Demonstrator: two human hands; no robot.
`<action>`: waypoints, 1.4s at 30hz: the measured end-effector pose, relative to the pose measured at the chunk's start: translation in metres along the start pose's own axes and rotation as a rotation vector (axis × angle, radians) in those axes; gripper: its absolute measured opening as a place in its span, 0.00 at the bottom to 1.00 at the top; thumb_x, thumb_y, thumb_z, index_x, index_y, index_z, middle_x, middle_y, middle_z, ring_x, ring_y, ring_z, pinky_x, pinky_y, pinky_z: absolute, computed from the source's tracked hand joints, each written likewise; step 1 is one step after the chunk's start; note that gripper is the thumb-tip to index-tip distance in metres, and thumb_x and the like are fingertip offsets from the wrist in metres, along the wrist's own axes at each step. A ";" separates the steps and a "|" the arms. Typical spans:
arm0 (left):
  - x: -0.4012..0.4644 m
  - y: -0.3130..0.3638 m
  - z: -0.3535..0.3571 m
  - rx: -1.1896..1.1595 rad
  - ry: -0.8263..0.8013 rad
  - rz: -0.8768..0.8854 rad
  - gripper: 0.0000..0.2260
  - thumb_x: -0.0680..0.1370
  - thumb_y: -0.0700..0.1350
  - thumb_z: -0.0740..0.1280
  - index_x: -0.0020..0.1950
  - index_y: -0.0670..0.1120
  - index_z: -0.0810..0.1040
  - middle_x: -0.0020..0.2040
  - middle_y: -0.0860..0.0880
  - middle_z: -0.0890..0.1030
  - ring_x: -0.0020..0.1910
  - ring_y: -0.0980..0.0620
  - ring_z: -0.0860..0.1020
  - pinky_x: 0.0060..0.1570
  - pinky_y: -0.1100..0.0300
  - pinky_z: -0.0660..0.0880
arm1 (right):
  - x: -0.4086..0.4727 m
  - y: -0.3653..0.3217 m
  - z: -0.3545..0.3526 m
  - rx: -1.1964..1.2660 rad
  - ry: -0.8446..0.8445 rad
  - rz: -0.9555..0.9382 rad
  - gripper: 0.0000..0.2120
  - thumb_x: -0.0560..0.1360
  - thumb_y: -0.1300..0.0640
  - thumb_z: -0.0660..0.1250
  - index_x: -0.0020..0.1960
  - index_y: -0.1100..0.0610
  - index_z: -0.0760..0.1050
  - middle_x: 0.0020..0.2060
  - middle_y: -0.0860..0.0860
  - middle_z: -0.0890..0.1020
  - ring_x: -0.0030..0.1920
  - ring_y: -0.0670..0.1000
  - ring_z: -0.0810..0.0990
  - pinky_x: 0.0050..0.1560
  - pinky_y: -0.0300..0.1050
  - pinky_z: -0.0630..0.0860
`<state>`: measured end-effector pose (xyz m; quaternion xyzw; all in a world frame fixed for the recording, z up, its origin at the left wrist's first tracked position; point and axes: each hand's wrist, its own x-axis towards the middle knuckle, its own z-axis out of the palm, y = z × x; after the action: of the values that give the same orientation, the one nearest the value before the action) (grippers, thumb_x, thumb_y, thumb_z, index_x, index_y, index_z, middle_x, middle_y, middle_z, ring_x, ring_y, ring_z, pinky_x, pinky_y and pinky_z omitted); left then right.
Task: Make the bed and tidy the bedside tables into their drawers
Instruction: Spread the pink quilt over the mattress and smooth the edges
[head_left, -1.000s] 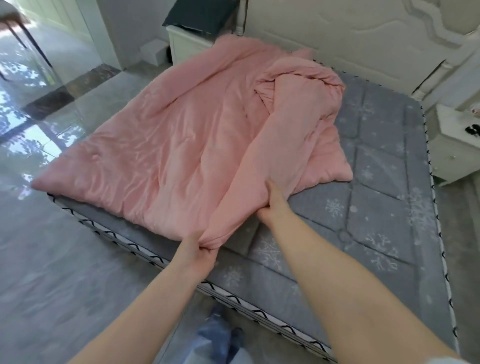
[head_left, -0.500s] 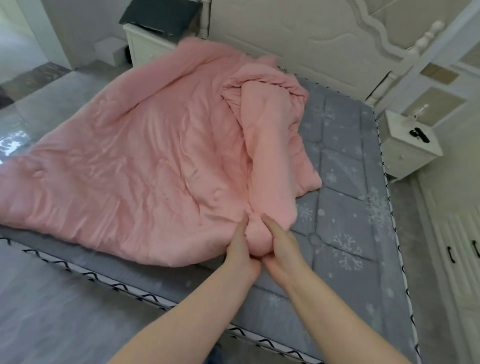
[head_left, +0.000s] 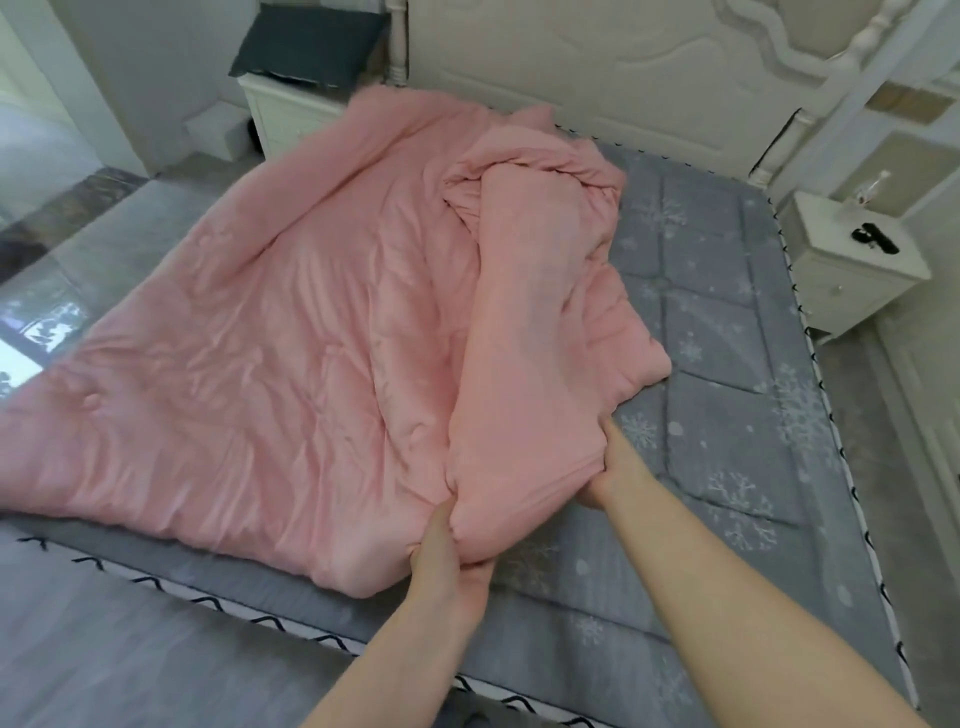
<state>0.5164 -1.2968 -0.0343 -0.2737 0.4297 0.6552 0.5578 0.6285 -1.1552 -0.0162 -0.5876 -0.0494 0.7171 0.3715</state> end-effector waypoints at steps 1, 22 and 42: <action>0.003 0.009 0.001 -0.002 -0.045 0.024 0.16 0.75 0.45 0.70 0.63 0.48 0.76 0.55 0.46 0.83 0.52 0.47 0.81 0.43 0.54 0.78 | -0.001 -0.001 0.000 0.012 0.046 -0.018 0.22 0.75 0.44 0.67 0.63 0.56 0.77 0.47 0.55 0.86 0.47 0.55 0.84 0.56 0.52 0.78; -0.036 -0.011 0.023 0.347 -0.146 -0.224 0.07 0.80 0.43 0.62 0.50 0.40 0.76 0.53 0.40 0.82 0.42 0.44 0.77 0.52 0.51 0.74 | -0.075 0.061 -0.052 0.162 -0.015 0.045 0.16 0.75 0.54 0.69 0.60 0.61 0.78 0.51 0.59 0.85 0.53 0.55 0.81 0.56 0.54 0.78; -0.039 -0.046 0.008 0.256 -0.335 -0.543 0.37 0.68 0.68 0.69 0.66 0.42 0.74 0.64 0.38 0.78 0.64 0.40 0.76 0.70 0.46 0.66 | -0.061 0.008 -0.054 0.084 0.094 -0.331 0.21 0.60 0.60 0.71 0.52 0.61 0.83 0.49 0.59 0.85 0.50 0.59 0.84 0.52 0.52 0.81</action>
<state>0.5706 -1.3088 -0.0094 -0.1942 0.3224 0.4595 0.8045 0.6738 -1.2167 0.0119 -0.5882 -0.0982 0.6195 0.5105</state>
